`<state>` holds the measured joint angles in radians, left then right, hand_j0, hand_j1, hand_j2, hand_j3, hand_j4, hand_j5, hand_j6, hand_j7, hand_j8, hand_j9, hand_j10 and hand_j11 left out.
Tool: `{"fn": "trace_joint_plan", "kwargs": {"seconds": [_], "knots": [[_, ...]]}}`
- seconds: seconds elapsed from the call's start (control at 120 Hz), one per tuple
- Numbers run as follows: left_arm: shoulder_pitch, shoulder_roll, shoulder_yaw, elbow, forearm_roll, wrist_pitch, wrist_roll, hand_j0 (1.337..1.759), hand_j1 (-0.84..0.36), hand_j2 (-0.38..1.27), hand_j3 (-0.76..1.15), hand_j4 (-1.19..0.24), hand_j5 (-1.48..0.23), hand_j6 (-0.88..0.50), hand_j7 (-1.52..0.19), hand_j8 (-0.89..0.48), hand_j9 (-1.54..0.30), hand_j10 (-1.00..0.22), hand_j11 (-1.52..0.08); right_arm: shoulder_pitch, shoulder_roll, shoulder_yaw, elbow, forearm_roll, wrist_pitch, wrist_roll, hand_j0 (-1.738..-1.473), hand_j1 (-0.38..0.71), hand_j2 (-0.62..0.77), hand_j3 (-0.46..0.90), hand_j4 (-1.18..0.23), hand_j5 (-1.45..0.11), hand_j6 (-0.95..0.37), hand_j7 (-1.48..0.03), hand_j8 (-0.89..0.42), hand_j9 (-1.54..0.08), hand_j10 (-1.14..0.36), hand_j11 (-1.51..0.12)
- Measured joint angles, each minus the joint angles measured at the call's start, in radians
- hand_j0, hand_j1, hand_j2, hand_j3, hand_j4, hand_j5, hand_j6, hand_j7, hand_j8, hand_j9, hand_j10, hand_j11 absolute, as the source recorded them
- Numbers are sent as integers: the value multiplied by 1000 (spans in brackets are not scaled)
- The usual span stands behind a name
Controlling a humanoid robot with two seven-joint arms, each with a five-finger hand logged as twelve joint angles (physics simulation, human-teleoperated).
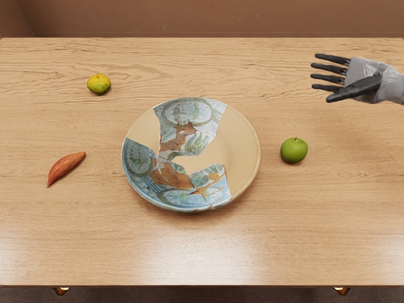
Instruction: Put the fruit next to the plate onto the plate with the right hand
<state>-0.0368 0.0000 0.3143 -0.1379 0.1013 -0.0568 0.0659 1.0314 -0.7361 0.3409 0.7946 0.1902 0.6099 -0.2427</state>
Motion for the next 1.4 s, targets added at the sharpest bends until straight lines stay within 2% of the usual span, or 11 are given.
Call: {"fn": "trace_joint_plan", "kwargs": {"seconds": [0.233, 0.392, 0.442, 0.533, 0.65, 0.742, 0.858, 1.042, 1.158, 1.267, 1.4], "knots": [[0, 0, 0, 0, 0, 0, 0, 1658, 55, 49, 0, -245, -318, -245, -318, -245, -318, -245, -318, 8, 3, 35, 4, -19, 1, 2, -1658, -310, -6, 0, -31, -43, -31, -43, -31, -43, -31, -43], [0, 0, 0, 0, 0, 0, 0, 1658, 55, 49, 0, -245, -318, -245, -318, -245, -318, -245, -318, 9, -35, 79, 46, -237, 1, 36, -1658, -308, -6, 0, -33, -45, -33, -46, -33, -45, -33, -45], [0, 0, 0, 0, 0, 0, 0, 1658, 55, 49, 0, -245, -318, -245, -318, -245, -318, -245, -318, 9, -59, 99, 105, -330, 1, 45, -1658, -307, -6, 0, -35, -47, -34, -47, -34, -47, -35, -47], [0, 0, 0, 0, 0, 0, 0, 1658, 55, 49, 0, -245, -318, -245, -318, -245, -318, -245, -318, 8, -115, 114, 286, -494, 1, 52, -1658, -304, -6, 0, -37, -49, -37, -49, -37, -49, -37, -49], [0, 0, 0, 0, 0, 0, 0, 1658, 55, 49, 0, -245, -318, -245, -318, -245, -318, -245, -318, -15, -150, 117, 463, -677, -26, 59, -1658, -302, -7, 0, -41, -52, -41, -52, -41, -52, -40, -52], [0, 0, 0, 0, 0, 0, 0, 1658, 55, 49, 0, -245, -318, -245, -318, -245, -318, -245, -318, -47, -154, 118, 568, -800, -142, 60, -1658, -300, -7, 0, -43, -54, -44, -54, -43, -54, -43, -54], [0, 0, 0, 0, 0, 0, 0, 1658, 55, 49, 0, -245, -318, -245, -318, -245, -318, -245, -318, -95, -156, 115, 651, -909, -315, 58, -1658, -299, -7, 0, -46, -57, -47, -56, -46, -57, -45, -56], [0, 0, 0, 0, 0, 0, 0, 1658, 55, 49, 0, -245, -318, -245, -318, -245, -318, -245, -318, -154, -156, 87, 703, -974, -462, 75, -1658, -262, -13, 0, -78, -97, -79, -97, -78, -97, -77, -97], [0, 0, 0, 0, 0, 0, 0, 1658, 55, 49, 0, -245, -318, -245, -318, -245, -318, -245, -318, -172, -149, 56, 713, -1012, -520, 93, -1658, -173, -27, 0, -152, -194, -154, -193, -153, -194, -152, -193], [0, 0, 0, 0, 0, 0, 0, 1658, 55, 49, 0, -245, -318, -245, -318, -245, -318, -245, -318, -194, -139, 44, 715, -1050, -566, 92, -1658, -66, -45, 0, -242, -310, -244, -310, -243, -310, -242, -310], [0, 0, 0, 0, 0, 0, 0, 1658, 55, 49, 0, -245, -318, -245, -318, -245, -318, -245, -318, -226, -119, 36, 715, -1102, -639, 91, -1658, 5, -56, 0, -302, -388, -304, -387, -302, -387, -301, -387]]}}
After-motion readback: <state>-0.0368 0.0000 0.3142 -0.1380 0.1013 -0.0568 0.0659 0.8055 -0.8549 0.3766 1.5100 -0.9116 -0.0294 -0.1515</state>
